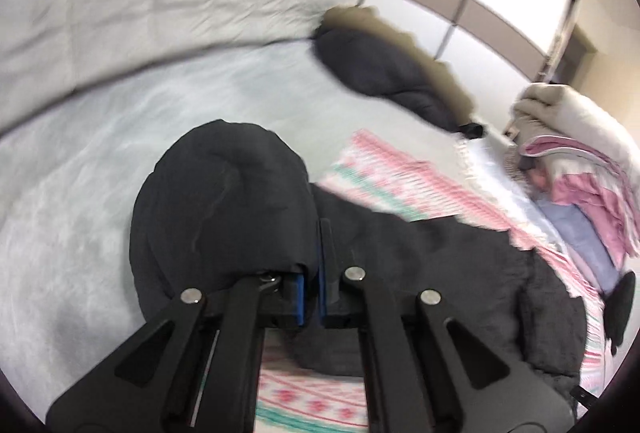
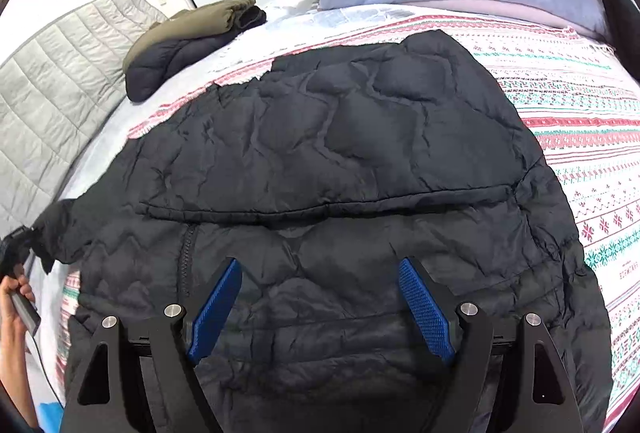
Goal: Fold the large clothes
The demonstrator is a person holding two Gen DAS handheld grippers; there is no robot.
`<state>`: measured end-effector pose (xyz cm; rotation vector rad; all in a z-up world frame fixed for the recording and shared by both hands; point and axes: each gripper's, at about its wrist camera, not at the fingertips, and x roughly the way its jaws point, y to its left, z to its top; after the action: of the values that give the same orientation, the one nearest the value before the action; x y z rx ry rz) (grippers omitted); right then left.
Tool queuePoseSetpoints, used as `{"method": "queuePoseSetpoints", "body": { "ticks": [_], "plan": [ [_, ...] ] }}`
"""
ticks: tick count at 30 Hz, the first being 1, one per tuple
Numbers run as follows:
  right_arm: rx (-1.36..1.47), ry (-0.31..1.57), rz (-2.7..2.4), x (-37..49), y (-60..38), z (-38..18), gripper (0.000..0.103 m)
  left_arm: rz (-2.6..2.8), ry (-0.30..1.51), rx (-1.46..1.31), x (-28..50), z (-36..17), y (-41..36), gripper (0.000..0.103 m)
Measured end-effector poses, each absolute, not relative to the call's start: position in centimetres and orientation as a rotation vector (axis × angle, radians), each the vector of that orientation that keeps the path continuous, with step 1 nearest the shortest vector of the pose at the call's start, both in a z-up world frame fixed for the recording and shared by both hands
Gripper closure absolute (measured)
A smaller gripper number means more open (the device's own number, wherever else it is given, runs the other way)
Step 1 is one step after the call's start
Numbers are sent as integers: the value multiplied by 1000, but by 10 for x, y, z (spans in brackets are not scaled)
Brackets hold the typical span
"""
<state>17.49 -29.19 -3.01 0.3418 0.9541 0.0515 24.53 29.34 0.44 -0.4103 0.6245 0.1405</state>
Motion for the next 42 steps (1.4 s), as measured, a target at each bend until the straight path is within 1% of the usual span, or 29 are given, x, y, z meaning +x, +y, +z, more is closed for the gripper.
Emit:
{"method": "queuePoseSetpoints", "body": {
  "ticks": [5,8,11,16,21,23,24,26,27,28,29,35,37,40,42],
  "plan": [
    [369,919,60,170,-298,-19,21,9,566,-331,247,55,223,98],
    [389,905,58,168,-304,-15,21,-82,561,-289,249,70,174,98],
    [409,895,51,166,-310,-12,21,-181,573,-245,250,74,121,98],
    [435,879,39,163,-322,-9,21,-331,645,-138,250,51,39,98],
    [455,874,32,162,-329,-10,21,-393,803,-39,254,-13,-15,95],
    [455,872,31,162,-330,-9,21,-383,877,-7,254,-44,-22,83],
    [451,873,31,162,-330,-9,21,-369,905,2,252,-55,-22,69],
    [446,872,33,162,-329,-8,21,-371,911,-14,242,-59,-21,43],
    [443,870,36,163,-328,-7,21,-381,902,-35,234,-55,-17,36],
    [441,868,37,164,-327,-7,21,-385,896,-50,227,-50,-13,25],
    [437,866,39,164,-326,-6,21,-381,890,-57,222,-45,-12,18],
    [399,868,59,165,-308,-2,21,-353,843,18,187,-7,1,17],
    [364,868,72,164,-297,0,21,-311,832,18,177,2,18,15],
    [308,871,91,162,-278,5,21,-268,829,-52,177,0,45,11],
    [260,881,114,161,-260,8,21,-224,846,-72,181,-4,68,10]
  ]
}}
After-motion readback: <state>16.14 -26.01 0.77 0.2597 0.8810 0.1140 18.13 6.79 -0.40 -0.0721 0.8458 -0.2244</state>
